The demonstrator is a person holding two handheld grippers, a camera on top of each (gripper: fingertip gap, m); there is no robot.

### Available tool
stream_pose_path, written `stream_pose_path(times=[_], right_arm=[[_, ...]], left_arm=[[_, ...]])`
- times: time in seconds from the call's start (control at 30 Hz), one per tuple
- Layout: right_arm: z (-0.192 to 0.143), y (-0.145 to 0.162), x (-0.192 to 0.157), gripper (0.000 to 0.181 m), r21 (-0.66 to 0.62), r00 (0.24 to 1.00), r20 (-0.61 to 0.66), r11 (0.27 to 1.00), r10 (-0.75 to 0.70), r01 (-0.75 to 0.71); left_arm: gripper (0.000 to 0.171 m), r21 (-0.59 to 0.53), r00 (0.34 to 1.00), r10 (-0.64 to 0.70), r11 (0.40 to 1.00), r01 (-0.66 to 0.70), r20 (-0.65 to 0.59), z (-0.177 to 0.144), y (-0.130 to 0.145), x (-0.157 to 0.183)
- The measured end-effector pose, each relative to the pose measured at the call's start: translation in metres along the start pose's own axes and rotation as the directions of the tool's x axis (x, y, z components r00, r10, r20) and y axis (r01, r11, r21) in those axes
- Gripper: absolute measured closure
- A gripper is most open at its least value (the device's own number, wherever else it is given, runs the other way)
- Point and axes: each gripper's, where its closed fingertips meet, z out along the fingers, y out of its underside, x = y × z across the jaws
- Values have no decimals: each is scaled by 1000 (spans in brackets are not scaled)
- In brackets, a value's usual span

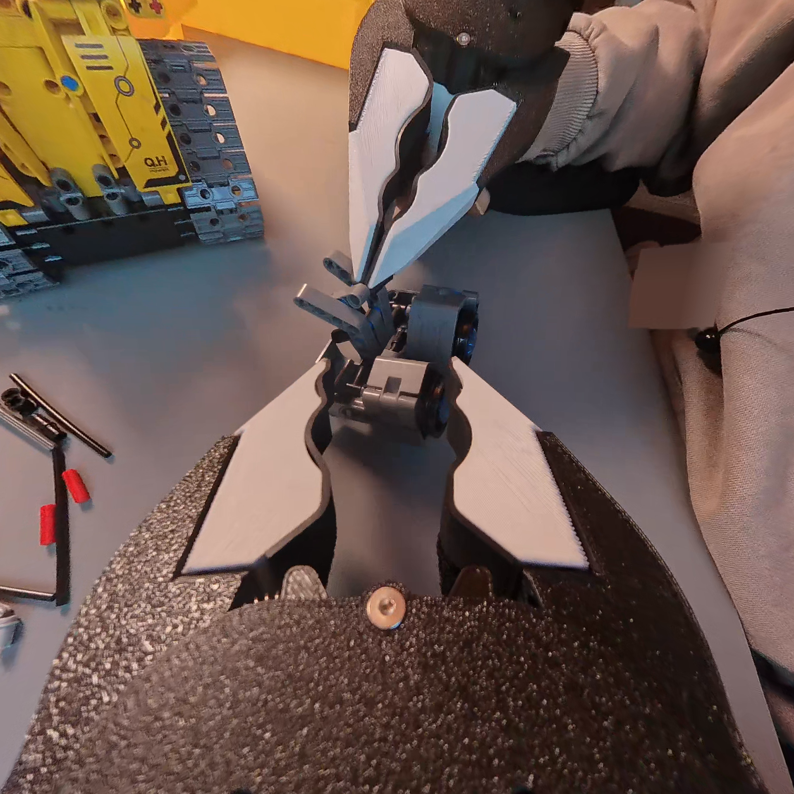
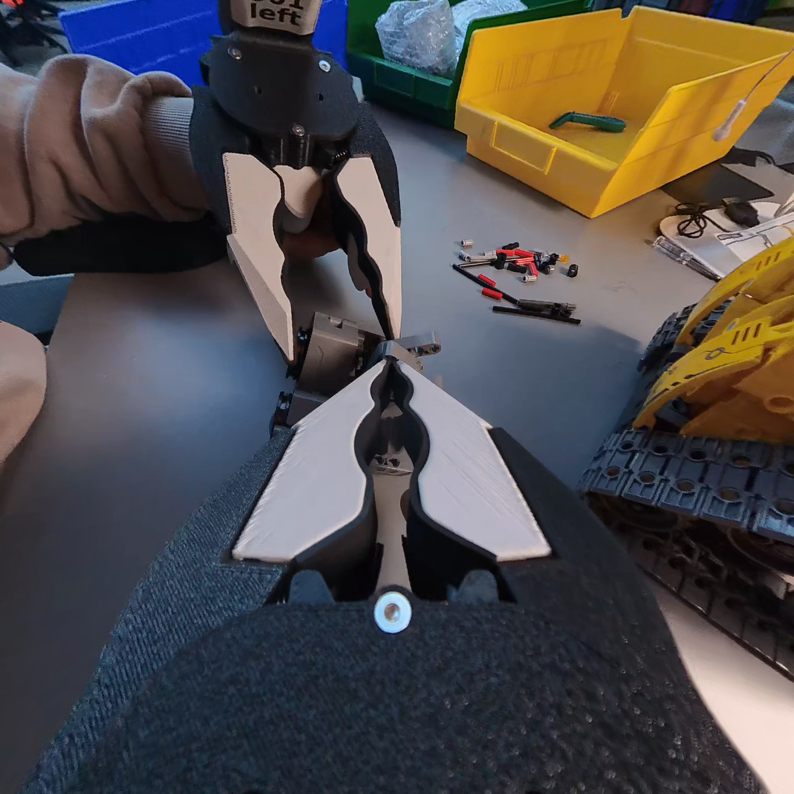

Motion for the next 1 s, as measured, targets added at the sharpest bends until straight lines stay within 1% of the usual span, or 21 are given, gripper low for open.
stream_pose_path(times=[0.1, 0.17, 0.27, 0.33, 0.43, 0.57, 0.67, 0.7, 0.73, 0.8, 0.83, 0.93, 1.0], right_arm=[[-3, 1, 11, 181, -1, 998, -52, 1000, 27, -27], [-5, 6, 18, 181, -24, 996, -79, 999, 42, -44], [-8, 13, 26, 181, -58, 992, -115, 997, 51, -58], [-10, 15, 29, 181, -70, 991, -130, 997, 34, -44], [-13, 0, 21, 180, 9, 997, -80, 1000, 25, -25], [-16, -9, 16, 164, 56, 999, -32, 998, 34, -33], [-14, -5, -1, 155, 42, 994, 84, 997, 63, -67], [-12, -3, -7, 147, 24, 989, 125, 996, 83, -87], [-11, -1, -9, 145, 11, 986, 135, 995, 94, -96], [-8, 5, -5, 158, -17, 994, 93, 998, 63, -62], [-8, 5, -5, 157, -17, 995, 84, 999, 43, -42], [-8, 5, -5, 158, -28, 995, 85, 999, 44, -42], [-10, 4, -5, 163, -22, 996, 86, 999, 26, -25]], left_arm=[[125, 16, 1000, -1, 1000, 1, 21, -3, -2, -4], [127, 46, 999, -8, 999, 6, 41, -8, -6, -8], [126, 89, 999, -46, 995, 43, 29, -15, -10, -10], [122, 96, 998, -56, 994, 55, 16, -17, -10, -10], [117, 98, 998, -59, 993, 60, -15, -18, -10, -6], [115, 52, 999, -37, 998, 37, -4, -12, -4, -4], [127, 37, 999, -2, 999, 1, 40, -11, -2, -7], [134, 37, 999, 0, 999, -2, 54, -11, -1, -9], [142, 37, 997, -2, 999, -1, 72, -12, -1, -12], [140, 36, 996, -14, 999, 11, 84, -13, 0, -15], [139, 38, 996, -19, 999, 16, 88, -13, 0, -16], [138, 39, 995, -21, 999, 17, 96, -14, 0, -18], [137, 45, 992, -13, 999, 8, 122, -15, -2, -21]])
